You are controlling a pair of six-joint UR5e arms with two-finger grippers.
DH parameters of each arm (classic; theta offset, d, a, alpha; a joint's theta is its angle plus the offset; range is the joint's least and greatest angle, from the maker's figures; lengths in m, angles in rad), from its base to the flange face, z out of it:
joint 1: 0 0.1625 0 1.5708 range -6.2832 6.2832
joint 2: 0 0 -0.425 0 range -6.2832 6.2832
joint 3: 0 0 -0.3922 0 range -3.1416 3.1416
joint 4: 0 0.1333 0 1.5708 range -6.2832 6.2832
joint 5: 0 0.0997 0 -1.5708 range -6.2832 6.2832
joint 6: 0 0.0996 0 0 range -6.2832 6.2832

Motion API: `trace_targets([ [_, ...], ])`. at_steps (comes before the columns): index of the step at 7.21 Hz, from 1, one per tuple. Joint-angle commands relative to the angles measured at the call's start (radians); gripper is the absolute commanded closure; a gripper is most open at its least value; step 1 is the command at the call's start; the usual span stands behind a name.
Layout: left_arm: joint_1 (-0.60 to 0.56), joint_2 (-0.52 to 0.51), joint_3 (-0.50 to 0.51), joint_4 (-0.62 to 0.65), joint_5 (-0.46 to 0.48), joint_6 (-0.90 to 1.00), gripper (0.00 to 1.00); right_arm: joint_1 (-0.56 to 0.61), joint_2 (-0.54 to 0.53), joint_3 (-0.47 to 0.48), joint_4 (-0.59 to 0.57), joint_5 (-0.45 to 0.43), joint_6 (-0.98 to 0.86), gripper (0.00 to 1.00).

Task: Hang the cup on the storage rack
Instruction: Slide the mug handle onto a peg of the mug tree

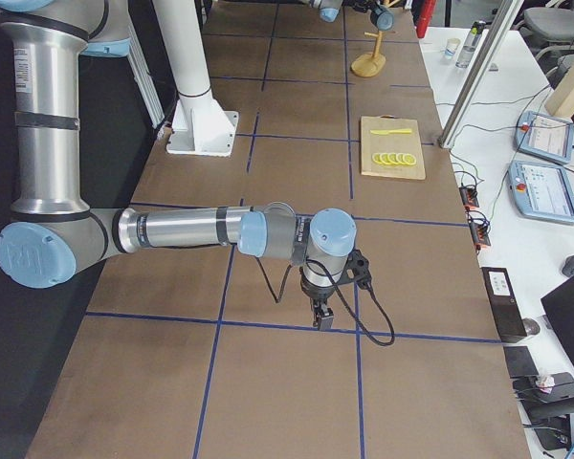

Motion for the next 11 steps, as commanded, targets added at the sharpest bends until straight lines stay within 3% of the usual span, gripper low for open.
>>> trace_targets([
  [1, -0.017, 0.001, 0.024, -0.021, 0.000, -0.005, 1.00, 0.006, 0.000, 0.001, 0.000, -0.001, -0.001, 0.00],
  [6, -0.025, -0.005, 0.129, -0.185, 0.001, 0.021, 1.00, 0.016, 0.005, 0.001, 0.000, -0.001, -0.003, 0.00],
  [11, -0.031, -0.005, 0.188, -0.229, 0.001, 0.055, 1.00, 0.021, 0.007, 0.002, 0.000, -0.001, -0.002, 0.00],
])
